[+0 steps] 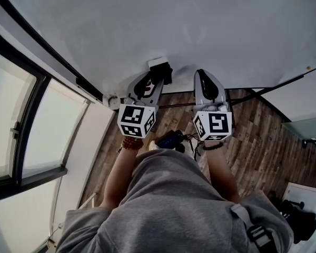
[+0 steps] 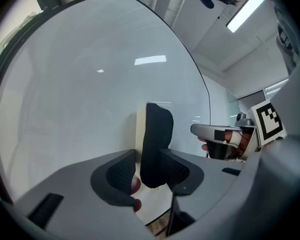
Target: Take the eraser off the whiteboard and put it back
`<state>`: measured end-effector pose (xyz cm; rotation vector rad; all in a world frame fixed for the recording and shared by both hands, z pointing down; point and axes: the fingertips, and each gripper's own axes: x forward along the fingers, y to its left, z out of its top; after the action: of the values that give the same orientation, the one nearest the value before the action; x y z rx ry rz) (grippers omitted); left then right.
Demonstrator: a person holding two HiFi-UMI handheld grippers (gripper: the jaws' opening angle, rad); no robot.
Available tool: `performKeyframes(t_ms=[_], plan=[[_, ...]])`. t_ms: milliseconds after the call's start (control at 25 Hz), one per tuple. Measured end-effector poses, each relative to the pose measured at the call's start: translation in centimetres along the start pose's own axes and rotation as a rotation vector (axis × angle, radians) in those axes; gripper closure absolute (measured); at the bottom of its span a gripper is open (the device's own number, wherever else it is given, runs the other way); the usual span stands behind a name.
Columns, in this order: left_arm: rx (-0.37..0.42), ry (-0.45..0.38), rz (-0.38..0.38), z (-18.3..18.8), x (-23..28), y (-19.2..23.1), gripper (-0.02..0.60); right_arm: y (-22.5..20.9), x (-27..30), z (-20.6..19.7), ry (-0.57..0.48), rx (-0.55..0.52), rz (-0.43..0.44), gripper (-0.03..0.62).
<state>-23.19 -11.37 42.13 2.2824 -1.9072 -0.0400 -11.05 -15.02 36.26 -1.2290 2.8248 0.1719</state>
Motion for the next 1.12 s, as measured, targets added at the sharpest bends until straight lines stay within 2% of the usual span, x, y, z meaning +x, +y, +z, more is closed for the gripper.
performKeyframes(t_ms=[280,480,600,1120], plan=[[0.007,-0.009,-0.005,0.1,0.1,-0.3,0.425,1.0,0.2,0.5,-0.014,-0.04,0.029,0.56],[0.005,-0.016,0.013,0.1,0.0,0.2,0.423,5.0,0.7,1.7,-0.058,-0.108,0.184,0.56],[0.014,-0.016,0.015,0.1,0.0,0.2,0.423,6.6,0.9,2.0,-0.064,-0.11,0.236,0.56],[0.032,-0.019,-0.005,0.1,-0.3,-0.1,0.425,6.7,0.9,1.7,-0.051,-0.084,0.227,0.56]])
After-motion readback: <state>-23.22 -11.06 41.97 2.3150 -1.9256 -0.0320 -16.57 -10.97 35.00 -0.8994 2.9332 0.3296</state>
